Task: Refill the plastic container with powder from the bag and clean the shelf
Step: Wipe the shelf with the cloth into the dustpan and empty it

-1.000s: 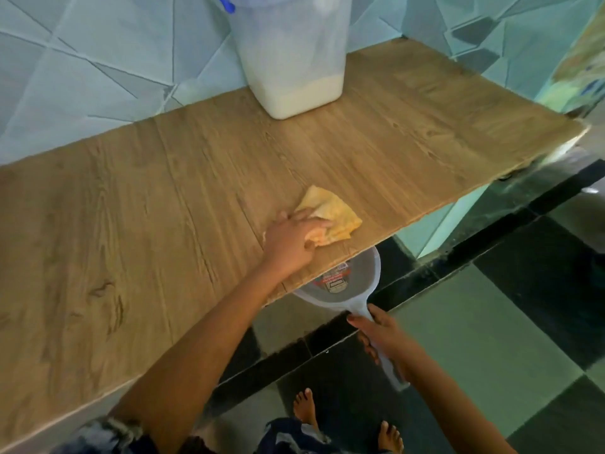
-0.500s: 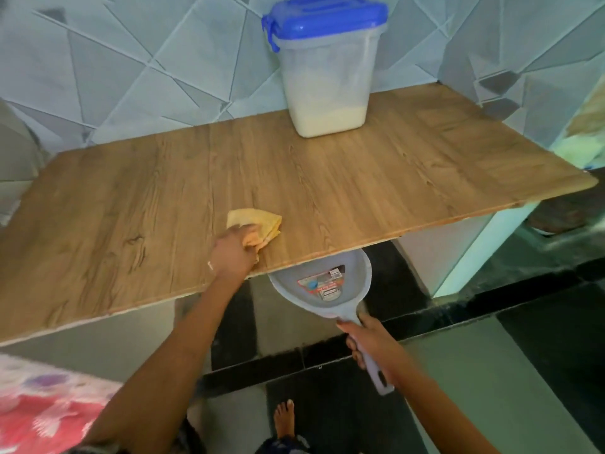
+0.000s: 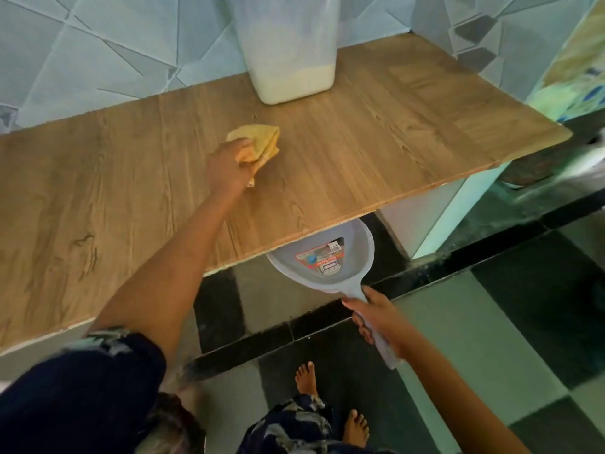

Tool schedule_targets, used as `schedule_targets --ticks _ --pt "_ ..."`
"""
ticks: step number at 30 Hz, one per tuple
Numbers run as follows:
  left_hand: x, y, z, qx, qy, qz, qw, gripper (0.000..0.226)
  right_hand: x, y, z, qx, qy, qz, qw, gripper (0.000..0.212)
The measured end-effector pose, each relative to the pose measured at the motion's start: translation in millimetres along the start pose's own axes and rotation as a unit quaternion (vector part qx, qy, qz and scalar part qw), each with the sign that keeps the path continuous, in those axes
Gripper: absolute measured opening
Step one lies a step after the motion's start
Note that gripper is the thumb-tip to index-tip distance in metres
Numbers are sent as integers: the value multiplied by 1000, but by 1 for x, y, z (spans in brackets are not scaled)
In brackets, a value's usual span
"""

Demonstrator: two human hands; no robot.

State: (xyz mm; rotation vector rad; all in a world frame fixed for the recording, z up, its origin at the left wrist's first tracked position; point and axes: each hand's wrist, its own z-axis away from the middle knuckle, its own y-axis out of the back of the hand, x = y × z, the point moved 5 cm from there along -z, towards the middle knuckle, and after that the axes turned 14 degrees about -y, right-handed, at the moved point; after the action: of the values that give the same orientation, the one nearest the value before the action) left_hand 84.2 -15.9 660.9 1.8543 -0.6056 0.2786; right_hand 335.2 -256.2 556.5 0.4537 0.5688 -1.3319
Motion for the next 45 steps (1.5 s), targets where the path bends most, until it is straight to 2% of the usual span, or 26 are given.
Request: schedule_targets --ticks 3,8,12,15,19,23,25,27,30,33,35,36,39,42,45 --pt "-37 -11 -47 -25 33 -17 999 45 -3 5 -11 7 -16 -18 1000 12" --pt "-46 -50 -100 -99 24 -42 994 48 -6 12 -19 33 -37 -25 998 9" --pt "-18 -89 -123 -166 -13 -56 984 51 -3 22 -17 37 -45 -50 997 14" --pt "21 -109 -116 -213 -47 -27 976 62 -5 27 -17 46 -40 -71 996 15" --pt "79 -129 -48 -244 -189 25 951 61 -11 37 -14 56 -32 -81 995 13" --pt "160 -126 46 -211 -340 74 913 46 -15 50 -9 63 -24 -80 995 22" --pt "185 -125 64 -236 -374 127 888 46 -17 60 -6 63 -22 -82 994 22" --pt "192 -121 47 -237 -343 194 888 47 -18 72 -4 57 -22 -83 995 18" --pt "175 -114 -31 -143 -208 240 937 50 -21 94 -3 50 -19 -81 995 8" --pt "121 -120 -112 -85 -70 129 986 46 -26 119 -3 42 -12 -60 997 5" --pt "88 -128 -137 -88 20 73 993 45 -29 138 -5 41 -2 -42 998 4" --pt "82 -135 -140 -99 35 47 993 46 -30 148 -5 40 1 -40 998 4" --pt "122 -158 -123 -149 -11 -12 989 45 -33 178 -9 32 4 -38 999 5" --pt "204 -180 -70 -203 -83 74 973 52 -32 207 -12 32 9 -34 999 5" --pt "283 -193 -10 -266 -176 170 933 57 -30 236 -10 34 6 -49 998 5"
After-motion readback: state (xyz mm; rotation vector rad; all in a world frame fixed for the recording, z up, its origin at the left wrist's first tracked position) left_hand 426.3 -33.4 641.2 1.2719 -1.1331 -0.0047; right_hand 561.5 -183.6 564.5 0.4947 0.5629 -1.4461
